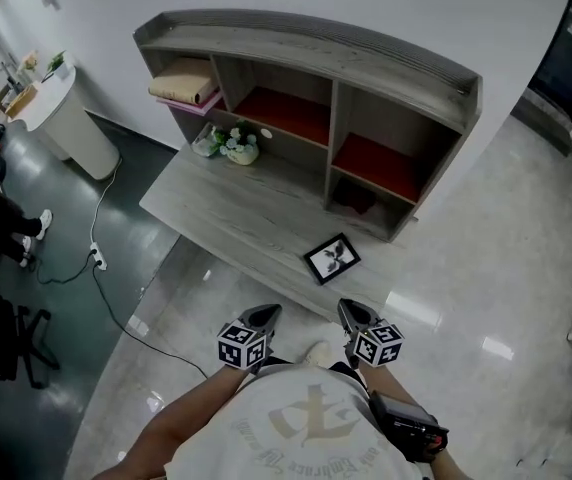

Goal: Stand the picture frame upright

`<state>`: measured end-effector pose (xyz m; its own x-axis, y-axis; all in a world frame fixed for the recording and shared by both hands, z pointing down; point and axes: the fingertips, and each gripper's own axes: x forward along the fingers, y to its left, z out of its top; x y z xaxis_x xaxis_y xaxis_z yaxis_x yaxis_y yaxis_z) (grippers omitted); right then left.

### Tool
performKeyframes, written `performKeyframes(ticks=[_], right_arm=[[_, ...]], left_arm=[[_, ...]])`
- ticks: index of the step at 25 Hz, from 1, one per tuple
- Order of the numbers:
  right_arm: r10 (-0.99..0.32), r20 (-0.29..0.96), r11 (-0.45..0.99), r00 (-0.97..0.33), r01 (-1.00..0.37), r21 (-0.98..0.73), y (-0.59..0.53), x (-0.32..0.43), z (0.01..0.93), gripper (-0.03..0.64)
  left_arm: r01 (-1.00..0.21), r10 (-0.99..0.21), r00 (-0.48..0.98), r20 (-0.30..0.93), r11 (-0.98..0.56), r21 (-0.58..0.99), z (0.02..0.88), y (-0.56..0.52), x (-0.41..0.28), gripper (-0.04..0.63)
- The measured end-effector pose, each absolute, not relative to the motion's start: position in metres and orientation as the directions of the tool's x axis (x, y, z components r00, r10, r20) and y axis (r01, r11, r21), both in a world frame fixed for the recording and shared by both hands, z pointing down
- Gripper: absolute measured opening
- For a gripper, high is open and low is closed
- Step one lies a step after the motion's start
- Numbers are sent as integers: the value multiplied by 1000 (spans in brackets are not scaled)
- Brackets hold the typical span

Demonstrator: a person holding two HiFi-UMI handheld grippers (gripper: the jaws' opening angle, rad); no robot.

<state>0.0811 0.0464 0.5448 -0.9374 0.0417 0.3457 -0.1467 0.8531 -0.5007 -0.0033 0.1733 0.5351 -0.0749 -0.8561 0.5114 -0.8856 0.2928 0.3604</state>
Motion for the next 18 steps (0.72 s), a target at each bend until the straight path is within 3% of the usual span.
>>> performKeyframes(ticks=[8, 18], right_arm=[[40, 330, 834, -943, -150, -531, 22, 72, 547, 5], [-21, 378, 784, -925, -250, -568, 5, 88, 575, 5]], left_arm=[[-899, -837, -72, 542, 290, 329, 538, 143, -13, 9], [-911, -824, -14, 567, 244, 333, 548, 117, -17, 9]])
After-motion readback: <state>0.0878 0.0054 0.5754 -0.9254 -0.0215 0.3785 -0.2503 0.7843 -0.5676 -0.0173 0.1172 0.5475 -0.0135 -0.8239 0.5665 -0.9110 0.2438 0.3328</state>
